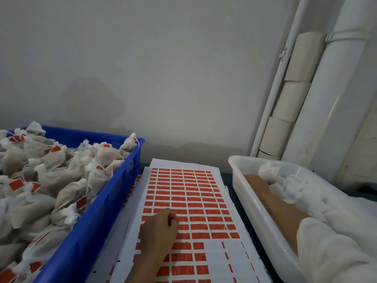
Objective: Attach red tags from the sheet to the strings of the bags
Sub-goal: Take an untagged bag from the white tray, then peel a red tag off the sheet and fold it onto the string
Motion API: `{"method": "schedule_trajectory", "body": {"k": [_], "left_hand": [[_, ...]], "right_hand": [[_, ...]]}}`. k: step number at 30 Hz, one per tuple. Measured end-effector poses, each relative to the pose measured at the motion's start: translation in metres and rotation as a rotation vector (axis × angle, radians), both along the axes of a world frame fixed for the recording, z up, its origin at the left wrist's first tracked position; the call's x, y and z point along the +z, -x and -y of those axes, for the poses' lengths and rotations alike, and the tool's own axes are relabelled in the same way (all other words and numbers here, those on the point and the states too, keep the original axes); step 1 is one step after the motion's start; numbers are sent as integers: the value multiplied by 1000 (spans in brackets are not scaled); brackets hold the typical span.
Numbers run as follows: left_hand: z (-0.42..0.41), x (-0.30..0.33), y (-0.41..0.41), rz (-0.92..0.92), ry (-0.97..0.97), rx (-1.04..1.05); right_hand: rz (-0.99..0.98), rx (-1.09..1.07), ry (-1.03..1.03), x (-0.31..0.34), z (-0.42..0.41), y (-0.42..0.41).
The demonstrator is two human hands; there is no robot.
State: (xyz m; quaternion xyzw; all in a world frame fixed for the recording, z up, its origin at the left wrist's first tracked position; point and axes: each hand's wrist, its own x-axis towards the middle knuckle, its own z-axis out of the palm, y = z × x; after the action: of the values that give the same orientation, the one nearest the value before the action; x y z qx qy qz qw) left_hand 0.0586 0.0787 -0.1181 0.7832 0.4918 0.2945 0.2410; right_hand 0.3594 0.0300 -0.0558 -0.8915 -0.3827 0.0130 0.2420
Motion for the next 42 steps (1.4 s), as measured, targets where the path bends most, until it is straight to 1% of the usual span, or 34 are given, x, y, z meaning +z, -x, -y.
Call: {"method": "schedule_trajectory", "body": {"k": [1, 3, 4, 7, 12, 15, 19, 21, 23, 25, 27, 29, 30, 33, 35, 37, 39, 42], "left_hand": [[0, 0, 0, -1, 0, 2], [0, 0, 0, -3, 2, 6], [0, 0, 0, -2, 0, 7], [0, 0, 0, 5, -12, 9], [1, 1, 1, 32, -23, 7], [4, 2, 2, 43, -28, 8], [7, 6, 4, 64, -13, 0], [8, 10, 5, 85, 16, -18], [11, 17, 7, 173, 74, -38], [16, 27, 8, 309, 153, -60], [23, 40, 11, 457, 245, -106], [33, 55, 16, 571, 313, -201], [39, 61, 20, 596, 330, -256], [53, 66, 30, 556, 386, -379], [57, 59, 35, 508, 448, -407], [58, 48, 38, 417, 443, -423], [56, 40, 39, 347, 403, -404], [52, 34, 38, 415, 407, -323]], "right_hand": [[33, -9, 18, 7, 3, -1], [27, -77, -70, 12, 5, -9], [-18, -98, -145, 16, 9, -12], [-47, -144, -272, 22, 18, -18], [-51, -154, -441, 51, 26, -17], [-16, -67, -542, 77, 31, 0], [17, 75, -668, 108, 46, 46], [-44, 124, -713, 116, 55, 75], [-155, 177, -743, 117, 63, 103], [-277, 234, -747, 110, 71, 129], [-354, 281, -705, 96, 78, 154], [-404, 318, -640, 77, 82, 176], [-427, 329, -606, 67, 83, 185], [-492, 348, -540, 34, 84, 205], [-541, 352, -525, 18, 81, 211], [-597, 347, -500, 5, 78, 213], [-665, 342, -496, -5, 77, 213], [-796, 333, -532, -18, 76, 212]]}}
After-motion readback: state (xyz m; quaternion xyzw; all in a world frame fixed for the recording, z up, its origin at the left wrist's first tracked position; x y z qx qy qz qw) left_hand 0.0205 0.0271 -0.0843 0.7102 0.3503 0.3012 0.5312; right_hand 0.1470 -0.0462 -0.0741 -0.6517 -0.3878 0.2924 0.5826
